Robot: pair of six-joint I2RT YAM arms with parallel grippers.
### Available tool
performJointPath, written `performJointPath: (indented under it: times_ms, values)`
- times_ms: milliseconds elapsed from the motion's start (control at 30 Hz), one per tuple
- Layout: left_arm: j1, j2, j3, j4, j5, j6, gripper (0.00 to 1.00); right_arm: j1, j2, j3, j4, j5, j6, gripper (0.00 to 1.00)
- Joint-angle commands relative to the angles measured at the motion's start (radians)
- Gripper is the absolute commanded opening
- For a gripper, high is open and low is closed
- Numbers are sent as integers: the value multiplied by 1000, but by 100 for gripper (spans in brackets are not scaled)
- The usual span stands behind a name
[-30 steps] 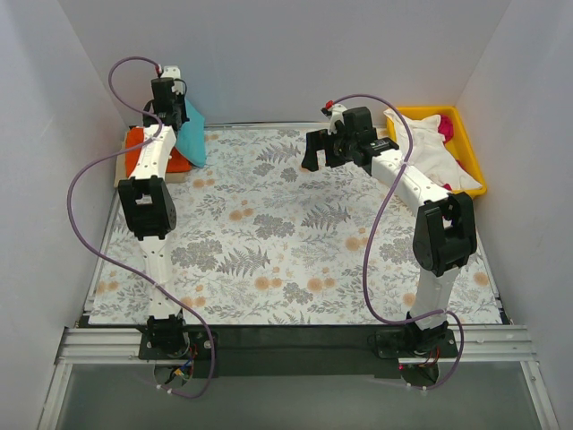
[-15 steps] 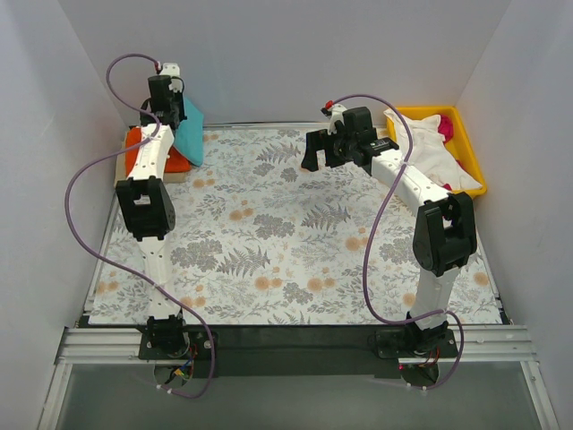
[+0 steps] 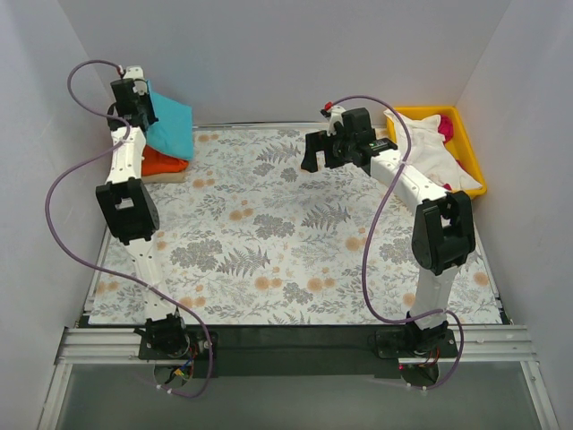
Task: Fold and stack the t-shirts
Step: Neatly place the folded tshirt to the corner
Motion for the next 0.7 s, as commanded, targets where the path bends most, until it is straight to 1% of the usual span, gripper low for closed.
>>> performJointPath:
  times_ms: [0, 233, 333, 500, 667]
  values:
    - [49, -70, -11, 27, 56, 10, 0, -1, 19, 4, 12, -23, 2, 98]
    - [103, 51, 4, 30, 111, 32, 1, 2, 30, 2, 10, -33, -8, 98]
    - [112, 105, 39, 29, 120, 40, 3, 2, 37, -1, 9, -38, -8, 98]
    - [120, 149, 58, 36, 123, 55, 8, 5, 48, 8, 7, -44, -8, 98]
    - [133, 183, 84, 52, 109, 61, 8, 8, 48, 7, 6, -44, -12, 98]
